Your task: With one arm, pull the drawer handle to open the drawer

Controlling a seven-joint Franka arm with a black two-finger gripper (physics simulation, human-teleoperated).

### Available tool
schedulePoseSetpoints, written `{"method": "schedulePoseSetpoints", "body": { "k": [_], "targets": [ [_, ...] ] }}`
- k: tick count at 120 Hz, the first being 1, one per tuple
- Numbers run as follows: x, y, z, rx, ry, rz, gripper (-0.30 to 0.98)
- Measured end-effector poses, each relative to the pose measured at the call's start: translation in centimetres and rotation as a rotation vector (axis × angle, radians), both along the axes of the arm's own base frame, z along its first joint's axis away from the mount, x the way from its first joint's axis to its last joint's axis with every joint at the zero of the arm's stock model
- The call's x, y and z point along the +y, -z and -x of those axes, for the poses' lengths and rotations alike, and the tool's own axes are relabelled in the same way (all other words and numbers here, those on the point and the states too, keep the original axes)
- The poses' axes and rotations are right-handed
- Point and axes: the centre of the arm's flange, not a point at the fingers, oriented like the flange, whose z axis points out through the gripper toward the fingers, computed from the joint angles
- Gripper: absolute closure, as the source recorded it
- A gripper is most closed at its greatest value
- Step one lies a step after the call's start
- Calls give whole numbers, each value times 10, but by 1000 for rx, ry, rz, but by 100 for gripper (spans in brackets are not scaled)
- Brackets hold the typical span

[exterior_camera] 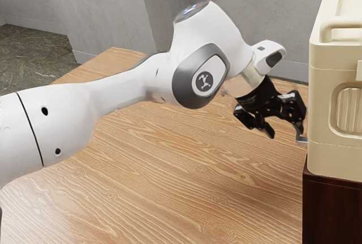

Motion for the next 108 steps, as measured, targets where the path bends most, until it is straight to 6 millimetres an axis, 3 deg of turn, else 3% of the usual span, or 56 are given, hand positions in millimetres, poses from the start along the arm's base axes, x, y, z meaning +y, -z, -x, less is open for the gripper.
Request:
{"method": "schedulePoseSetpoints", "body": {
  "k": [62, 108],
  "targets": [
    [8, 9, 0, 17, -29, -10, 36],
    [28, 12, -4, 21, -60, -21, 37]
  ]
}}
